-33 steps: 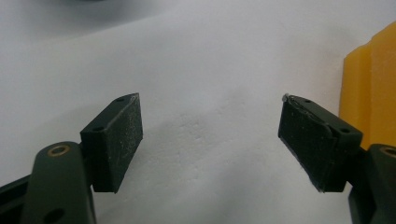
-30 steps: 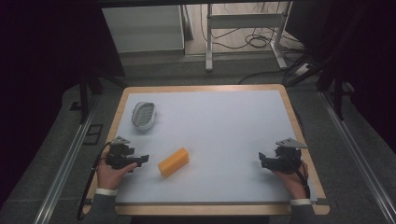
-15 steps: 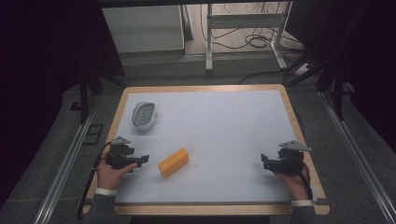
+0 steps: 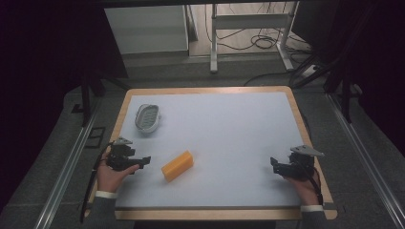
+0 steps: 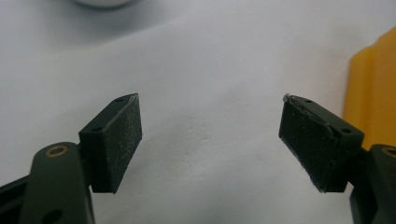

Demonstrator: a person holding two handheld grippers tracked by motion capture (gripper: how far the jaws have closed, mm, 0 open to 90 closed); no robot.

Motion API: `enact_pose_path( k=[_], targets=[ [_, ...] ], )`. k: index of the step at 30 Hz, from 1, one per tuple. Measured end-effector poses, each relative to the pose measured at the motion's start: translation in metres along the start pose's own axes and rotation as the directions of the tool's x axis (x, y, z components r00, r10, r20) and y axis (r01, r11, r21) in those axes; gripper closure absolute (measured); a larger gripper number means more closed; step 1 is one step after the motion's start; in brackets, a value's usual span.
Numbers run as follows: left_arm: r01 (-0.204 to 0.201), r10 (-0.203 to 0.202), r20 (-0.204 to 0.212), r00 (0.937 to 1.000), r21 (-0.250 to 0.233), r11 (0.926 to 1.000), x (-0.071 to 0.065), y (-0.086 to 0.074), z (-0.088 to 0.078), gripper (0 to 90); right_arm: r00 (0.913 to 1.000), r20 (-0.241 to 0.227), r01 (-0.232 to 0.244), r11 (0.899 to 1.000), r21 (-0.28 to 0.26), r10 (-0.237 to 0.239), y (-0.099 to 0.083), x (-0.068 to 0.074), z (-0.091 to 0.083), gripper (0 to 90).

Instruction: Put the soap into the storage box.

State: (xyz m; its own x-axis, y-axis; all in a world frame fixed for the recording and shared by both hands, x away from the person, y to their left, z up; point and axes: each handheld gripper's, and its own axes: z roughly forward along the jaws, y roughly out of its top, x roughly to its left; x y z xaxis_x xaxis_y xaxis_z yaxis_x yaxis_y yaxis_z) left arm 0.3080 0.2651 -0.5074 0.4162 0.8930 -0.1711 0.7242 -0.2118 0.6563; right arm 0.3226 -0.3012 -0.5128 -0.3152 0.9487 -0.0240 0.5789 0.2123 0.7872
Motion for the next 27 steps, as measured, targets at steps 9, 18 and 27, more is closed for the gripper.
enact_pose_path(
  k=[9, 18, 27],
  targets=[
    [-0.053, 0.053, 0.007, 0.9986, 0.003, 0.9986, -0.003, 0.012, -0.026, 21.5, 1.0000, 0.005, 0.007, 1.000, -0.009, -0.007, -0.001, 0.000, -0.002, 6.0],
    [-0.085, 0.085, 0.038, 0.9956, 0.005, 0.9964, -0.008, 0.018, -0.038, 22.6, 0.9999, 0.010, -0.004, 1.000, -0.017, 0.004, -0.003, -0.003, -0.005, 6.0],
    [-0.113, 0.113, 0.043, 0.9927, 0.001, 0.9936, -0.019, 0.028, -0.042, 24.0, 0.9998, 0.011, -0.014, 1.000, -0.026, 0.014, -0.003, -0.005, -0.006, 6.0]
  ],
)
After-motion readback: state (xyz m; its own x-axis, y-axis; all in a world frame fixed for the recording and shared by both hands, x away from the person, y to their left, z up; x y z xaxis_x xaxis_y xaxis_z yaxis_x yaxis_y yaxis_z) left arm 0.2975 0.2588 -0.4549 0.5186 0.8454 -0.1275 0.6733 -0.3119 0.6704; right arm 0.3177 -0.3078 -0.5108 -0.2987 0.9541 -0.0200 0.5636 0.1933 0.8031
